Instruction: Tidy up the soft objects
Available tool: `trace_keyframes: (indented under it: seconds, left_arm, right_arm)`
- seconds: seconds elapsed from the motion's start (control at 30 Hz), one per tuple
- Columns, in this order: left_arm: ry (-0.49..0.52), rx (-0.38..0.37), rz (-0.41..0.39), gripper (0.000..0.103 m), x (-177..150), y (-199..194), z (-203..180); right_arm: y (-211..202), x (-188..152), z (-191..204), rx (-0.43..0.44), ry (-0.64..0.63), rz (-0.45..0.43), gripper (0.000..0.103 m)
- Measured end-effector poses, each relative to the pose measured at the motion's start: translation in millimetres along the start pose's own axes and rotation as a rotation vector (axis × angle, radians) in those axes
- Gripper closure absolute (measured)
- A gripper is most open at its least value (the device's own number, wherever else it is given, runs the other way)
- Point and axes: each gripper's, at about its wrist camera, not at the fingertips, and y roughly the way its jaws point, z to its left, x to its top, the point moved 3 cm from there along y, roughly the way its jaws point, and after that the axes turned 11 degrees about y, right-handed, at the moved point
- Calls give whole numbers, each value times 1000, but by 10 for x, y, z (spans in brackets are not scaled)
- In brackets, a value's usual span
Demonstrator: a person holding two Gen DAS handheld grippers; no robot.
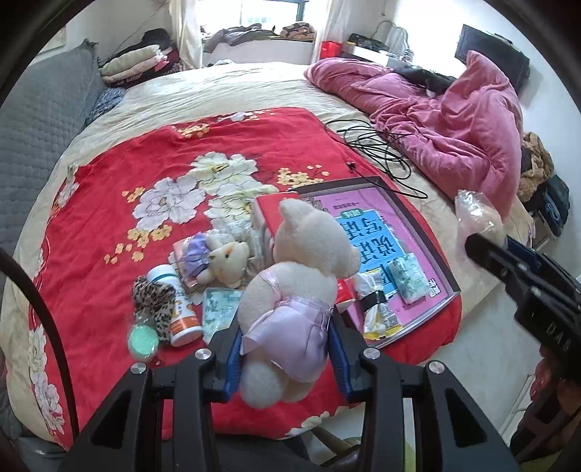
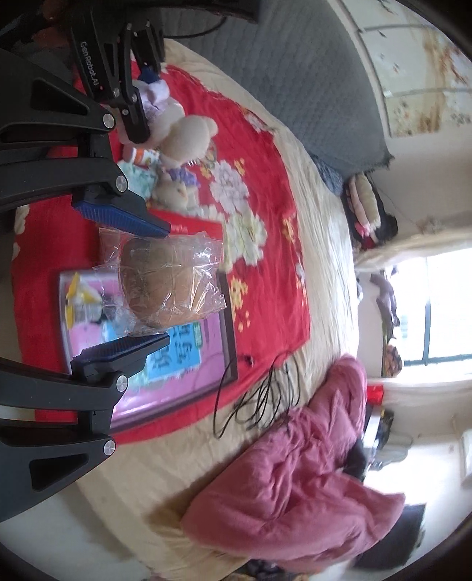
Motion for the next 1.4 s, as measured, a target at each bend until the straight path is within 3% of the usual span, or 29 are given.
trace_keyframes:
  seconds: [0.57,1.03,1.4]
  left_arm:
    - [79,-71,10,62,376,272,-609]
    - [116,-150,96,62,474,757,-1111]
    - [131,-141,154,62,409,1135,-1270]
  right_arm:
    - [-223,173,-569,-79,56,-52,48]
    - [-32,190,-931,-113,66,-12,48]
    - [223,140,-1081,-111,75,34,48]
